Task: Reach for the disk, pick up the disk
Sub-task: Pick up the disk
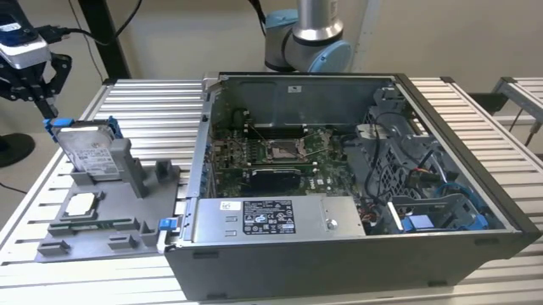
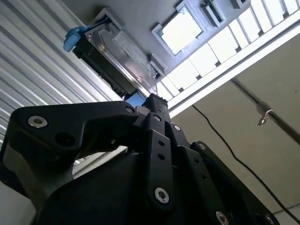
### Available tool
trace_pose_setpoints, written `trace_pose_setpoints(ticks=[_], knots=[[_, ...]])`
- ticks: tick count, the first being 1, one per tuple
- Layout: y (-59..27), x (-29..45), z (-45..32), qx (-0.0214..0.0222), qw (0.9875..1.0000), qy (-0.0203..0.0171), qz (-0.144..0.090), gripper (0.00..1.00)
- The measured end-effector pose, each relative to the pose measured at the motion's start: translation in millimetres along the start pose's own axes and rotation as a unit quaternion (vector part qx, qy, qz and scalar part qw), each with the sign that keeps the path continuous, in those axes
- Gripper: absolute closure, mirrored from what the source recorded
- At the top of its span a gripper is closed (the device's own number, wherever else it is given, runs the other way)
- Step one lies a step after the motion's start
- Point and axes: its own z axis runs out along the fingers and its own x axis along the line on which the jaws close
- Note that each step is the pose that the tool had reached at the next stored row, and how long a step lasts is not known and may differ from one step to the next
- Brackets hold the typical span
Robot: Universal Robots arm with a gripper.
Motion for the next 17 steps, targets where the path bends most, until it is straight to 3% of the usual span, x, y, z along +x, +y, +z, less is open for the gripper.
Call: trace_pose_setpoints(ticks=[5,17], knots=[[0.0,0.0,0.0,0.0001,0.9995,0.0011,-0.031,1.00],[0.0,0.0,0.1,0.0000,0.9993,0.0013,-0.036,1.00]])
